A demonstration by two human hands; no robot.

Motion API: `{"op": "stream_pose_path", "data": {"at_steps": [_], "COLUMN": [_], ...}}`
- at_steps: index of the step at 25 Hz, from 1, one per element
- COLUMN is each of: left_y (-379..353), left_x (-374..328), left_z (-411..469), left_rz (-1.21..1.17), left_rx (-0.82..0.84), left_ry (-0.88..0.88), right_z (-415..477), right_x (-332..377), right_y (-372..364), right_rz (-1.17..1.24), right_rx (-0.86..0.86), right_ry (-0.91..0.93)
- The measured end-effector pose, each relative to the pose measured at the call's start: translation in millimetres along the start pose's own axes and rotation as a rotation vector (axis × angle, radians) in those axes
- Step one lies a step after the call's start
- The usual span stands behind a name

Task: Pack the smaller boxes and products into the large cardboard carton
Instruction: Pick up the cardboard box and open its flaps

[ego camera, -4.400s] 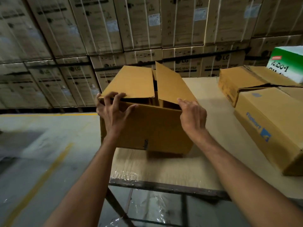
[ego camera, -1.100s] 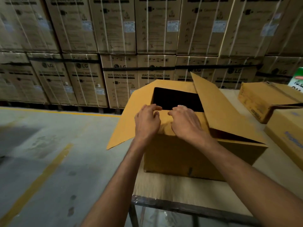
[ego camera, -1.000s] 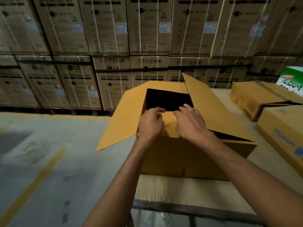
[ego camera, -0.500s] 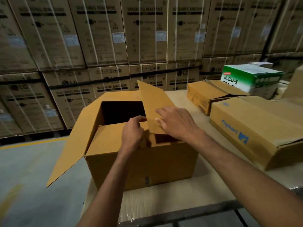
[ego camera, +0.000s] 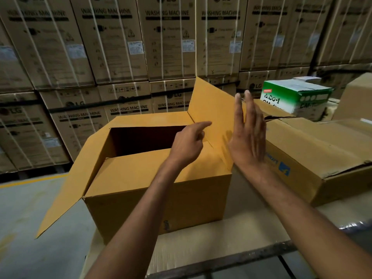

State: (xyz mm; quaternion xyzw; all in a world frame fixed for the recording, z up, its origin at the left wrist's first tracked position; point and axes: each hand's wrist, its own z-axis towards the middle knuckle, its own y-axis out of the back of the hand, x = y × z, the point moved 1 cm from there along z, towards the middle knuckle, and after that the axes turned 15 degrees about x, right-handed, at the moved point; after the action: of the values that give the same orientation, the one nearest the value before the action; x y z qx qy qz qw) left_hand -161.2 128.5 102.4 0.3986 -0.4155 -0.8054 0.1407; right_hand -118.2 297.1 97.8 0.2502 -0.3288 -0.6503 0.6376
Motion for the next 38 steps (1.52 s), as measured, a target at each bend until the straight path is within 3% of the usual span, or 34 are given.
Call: {"op": "stream_pose_path", "data": {"at_steps": [2, 6, 8, 10, 13, 15, 17, 20, 22, 26, 32, 34, 36, 38], "left_y": [-17, -51, -62, -68, -57, -34, -4, 26, 33, 44, 100, 124, 144, 157], "left_x": [-3, 23, 33, 35, 45, 65, 93, 132, 150, 156, 108, 74, 33, -6], "left_z": [3, -5, -10, -15, -25, -29, -30, -31, -30, -23, -21, -25, -36, -55], "left_rz": [0.095, 0.180, 0.232, 0.269, 0.252, 0.230, 0.268, 0.384, 0.427, 0.469, 0.519, 0.529, 0.542, 0.532], "left_rx": [0.033, 0.141, 0.195, 0.205, 0.126, 0.022, -0.008, 0.207, 0.361, 0.368, 0.020, -0.108, -0.150, -0.087], "left_ry": [0.002, 0.087, 0.109, 0.112, 0.125, 0.202, 0.353, 0.616, 0.696, 0.650, 0.447, 0.393, 0.380, 0.393], "right_z": [-11, -36, -47, -53, -43, -27, -8, 19, 36, 62, 100, 112, 117, 112], "right_x": [-27, -56, -52, -43, -23, -1, 28, 67, 86, 104, 98, 95, 93, 86], "right_y": [-11, -37, -50, -54, -46, -46, -52, -74, -96, -118, -44, -9, 31, 73], "right_rz": [-0.157, -0.195, -0.079, 0.189, 0.342, 0.386, 0.460, 0.374, 0.264, 0.221, 0.228, 0.247, 0.277, 0.398], "right_rx": [0.142, 0.457, 0.649, 0.811, 0.767, 0.740, 0.835, 1.002, 1.094, 1.141, 0.748, 0.706, 0.787, 0.964], "right_ry": [-0.085, -0.259, -0.189, -0.186, -0.199, -0.064, 0.058, 0.166, 0.171, 0.139, 0.235, 0.254, 0.266, 0.286]}}
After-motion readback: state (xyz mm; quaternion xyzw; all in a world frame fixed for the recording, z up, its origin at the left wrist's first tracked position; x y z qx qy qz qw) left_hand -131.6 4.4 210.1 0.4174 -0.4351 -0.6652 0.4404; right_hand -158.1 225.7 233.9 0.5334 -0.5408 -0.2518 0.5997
